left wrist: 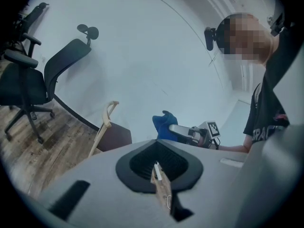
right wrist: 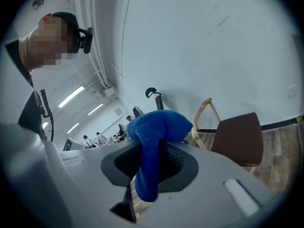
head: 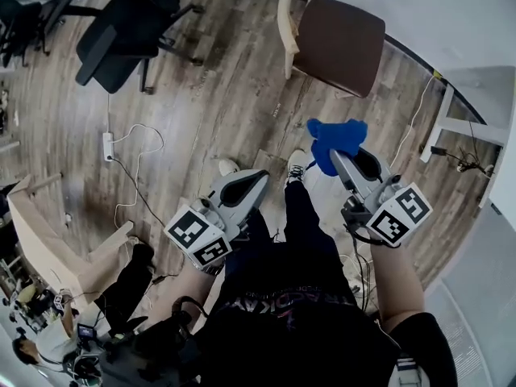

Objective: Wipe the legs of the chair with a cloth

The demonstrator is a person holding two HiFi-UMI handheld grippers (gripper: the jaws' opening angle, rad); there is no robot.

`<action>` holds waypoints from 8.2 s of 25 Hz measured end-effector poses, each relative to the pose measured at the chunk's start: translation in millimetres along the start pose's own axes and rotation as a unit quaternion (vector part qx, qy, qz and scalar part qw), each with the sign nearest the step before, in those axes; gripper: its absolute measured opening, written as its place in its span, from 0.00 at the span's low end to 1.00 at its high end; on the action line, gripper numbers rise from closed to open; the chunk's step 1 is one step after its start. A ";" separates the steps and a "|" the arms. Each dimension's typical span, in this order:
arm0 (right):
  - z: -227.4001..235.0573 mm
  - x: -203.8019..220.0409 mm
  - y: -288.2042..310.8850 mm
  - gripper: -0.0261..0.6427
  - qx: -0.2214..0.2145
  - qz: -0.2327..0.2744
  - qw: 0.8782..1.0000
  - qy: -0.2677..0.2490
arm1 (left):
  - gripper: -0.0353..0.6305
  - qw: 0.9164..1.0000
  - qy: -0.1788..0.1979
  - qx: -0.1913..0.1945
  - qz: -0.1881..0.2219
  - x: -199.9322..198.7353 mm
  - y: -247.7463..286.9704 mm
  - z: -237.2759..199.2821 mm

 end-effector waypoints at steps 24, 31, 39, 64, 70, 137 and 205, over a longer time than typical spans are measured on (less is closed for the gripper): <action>203.4 138.6 158.1 0.17 0.095 0.001 0.995 -0.023 | 0.06 0.992 0.104 0.061 -0.019 129.0 77.2 -260.6; 271.3 180.1 162.7 0.17 0.089 -0.005 0.994 -0.062 | 0.06 0.978 0.194 0.059 0.044 152.7 125.1 -308.3; 344.9 230.0 198.2 0.17 0.076 0.000 0.993 -0.090 | 0.06 0.972 0.203 0.098 0.068 192.6 168.0 -358.8; 506.3 332.6 252.2 0.17 0.043 0.005 0.991 -0.129 | 0.06 0.967 0.210 0.111 0.096 208.3 259.2 -440.8; 572.2 380.0 264.0 0.17 0.080 -0.017 0.993 -0.088 | 0.06 0.963 0.226 0.121 0.079 213.0 264.8 -439.5; 489.6 288.1 -1.2 0.17 0.315 0.209 0.920 -0.106 | 0.06 0.964 0.184 0.177 0.073 223.3 275.5 -415.9; 716.6 512.0 30.6 0.17 0.399 0.033 0.913 0.083 | 0.06 0.974 0.202 0.105 0.012 241.4 292.4 -446.3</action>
Point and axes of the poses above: the fingertips, and each gripper's own axes: y forward along the fingers, z to its right, x out of its underside, the point moved 5 cm from there along -y, backward along the fingers, and after that the axes turned 10 degrees about -x, right-handed, at the moved point
